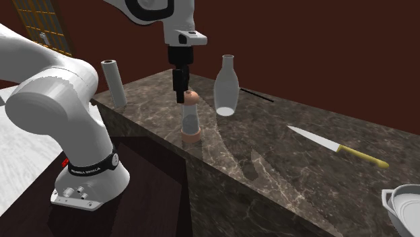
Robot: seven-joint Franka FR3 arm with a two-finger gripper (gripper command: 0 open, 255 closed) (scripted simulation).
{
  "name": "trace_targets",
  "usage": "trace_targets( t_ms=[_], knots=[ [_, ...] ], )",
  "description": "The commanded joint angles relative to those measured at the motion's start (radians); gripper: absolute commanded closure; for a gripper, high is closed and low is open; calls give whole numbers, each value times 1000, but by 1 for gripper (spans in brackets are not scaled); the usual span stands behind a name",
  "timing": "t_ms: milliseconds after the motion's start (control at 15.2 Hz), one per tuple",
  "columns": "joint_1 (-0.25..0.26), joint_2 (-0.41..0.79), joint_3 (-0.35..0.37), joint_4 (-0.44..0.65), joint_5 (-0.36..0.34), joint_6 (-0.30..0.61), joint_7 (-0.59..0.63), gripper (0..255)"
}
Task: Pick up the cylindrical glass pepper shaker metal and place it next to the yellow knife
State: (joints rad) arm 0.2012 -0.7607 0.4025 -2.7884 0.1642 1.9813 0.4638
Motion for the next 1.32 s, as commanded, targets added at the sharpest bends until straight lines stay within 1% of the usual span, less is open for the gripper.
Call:
trace_targets(
  t_ms=[0,264,330,924,1254],
  knots=[
    [0,0,0,-2,0,2,-1,0],
    [0,0,0,-2,0,2,0,0],
    [0,0,0,-2,0,2,0,255],
    [0,0,0,-2,0,2,0,255],
    [-3,-28,-19,50,-12,-77,-8,255]
  ],
)
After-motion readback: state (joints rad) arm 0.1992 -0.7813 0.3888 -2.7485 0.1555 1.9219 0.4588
